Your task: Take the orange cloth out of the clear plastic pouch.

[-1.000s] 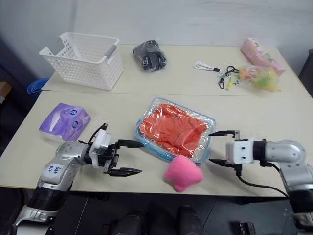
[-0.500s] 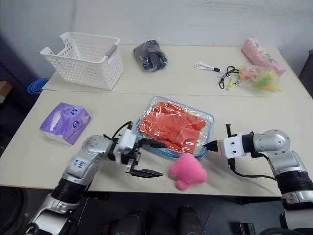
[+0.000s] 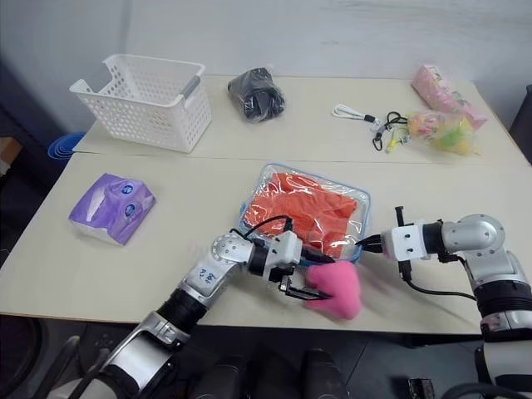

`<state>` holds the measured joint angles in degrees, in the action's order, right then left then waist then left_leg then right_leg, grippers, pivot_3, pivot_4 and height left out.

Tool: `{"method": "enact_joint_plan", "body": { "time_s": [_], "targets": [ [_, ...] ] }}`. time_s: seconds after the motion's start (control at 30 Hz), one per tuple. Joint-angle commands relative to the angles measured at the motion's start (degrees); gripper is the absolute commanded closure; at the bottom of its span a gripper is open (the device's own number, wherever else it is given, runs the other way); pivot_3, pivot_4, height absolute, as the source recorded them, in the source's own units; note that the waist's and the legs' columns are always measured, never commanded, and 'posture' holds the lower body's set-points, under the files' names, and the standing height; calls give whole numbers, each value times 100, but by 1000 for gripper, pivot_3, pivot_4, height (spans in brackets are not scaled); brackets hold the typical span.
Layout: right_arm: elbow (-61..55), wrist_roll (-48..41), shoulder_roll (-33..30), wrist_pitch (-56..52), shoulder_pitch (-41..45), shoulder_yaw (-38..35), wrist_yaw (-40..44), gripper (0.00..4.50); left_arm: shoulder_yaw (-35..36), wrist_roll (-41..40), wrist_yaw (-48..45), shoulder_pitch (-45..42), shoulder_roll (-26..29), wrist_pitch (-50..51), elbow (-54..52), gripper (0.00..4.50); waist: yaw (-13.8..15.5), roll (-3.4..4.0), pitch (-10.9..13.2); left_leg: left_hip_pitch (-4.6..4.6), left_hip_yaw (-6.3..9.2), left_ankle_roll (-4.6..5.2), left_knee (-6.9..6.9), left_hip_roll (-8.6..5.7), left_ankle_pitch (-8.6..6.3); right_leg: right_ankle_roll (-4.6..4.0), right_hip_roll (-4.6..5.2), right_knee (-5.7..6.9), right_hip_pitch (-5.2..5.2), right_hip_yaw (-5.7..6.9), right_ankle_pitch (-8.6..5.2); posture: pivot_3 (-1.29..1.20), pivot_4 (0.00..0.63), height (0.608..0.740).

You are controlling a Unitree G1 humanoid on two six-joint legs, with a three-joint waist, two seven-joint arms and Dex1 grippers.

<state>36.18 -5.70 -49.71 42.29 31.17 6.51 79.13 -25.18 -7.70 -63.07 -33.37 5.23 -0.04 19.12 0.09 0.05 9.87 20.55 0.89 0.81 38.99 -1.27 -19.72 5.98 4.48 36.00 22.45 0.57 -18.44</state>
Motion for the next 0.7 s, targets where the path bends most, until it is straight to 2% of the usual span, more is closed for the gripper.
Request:
{"method": "enact_joint_plan", "body": {
  "time_s": [0.03,0.27,0.47,0.7],
  "targets": [
    [54,-104,-166,62,-19,-153,-18,4500,-38,68,-11,-53,-36,-13,34,2426,1,0,0,0,0,0,0,0,0,0,1,0,0,0,0,0,150,740],
    [370,-207,-297,238,-106,-252,46,4500,118,-36,-364,-29,307,-15,-127,4458,21,0,0,0,1,0,2,-1,0,0,2,-1,-2,1,0,0,150,740],
    [523,-556,-441,317,-192,-309,425,4500,788,-448,-915,-28,1340,47,-326,4486,-25,3,0,-1,5,-4,1,4,1,0,-1,1,0,4,0,0,150,740],
    [486,-809,-541,366,-300,-357,621,4500,1502,-387,-1186,-298,2669,-3,487,4486,-21,4,1,0,9,-5,1,4,1,0,1,0,-2,7,0,0,150,740]
  ]
}}
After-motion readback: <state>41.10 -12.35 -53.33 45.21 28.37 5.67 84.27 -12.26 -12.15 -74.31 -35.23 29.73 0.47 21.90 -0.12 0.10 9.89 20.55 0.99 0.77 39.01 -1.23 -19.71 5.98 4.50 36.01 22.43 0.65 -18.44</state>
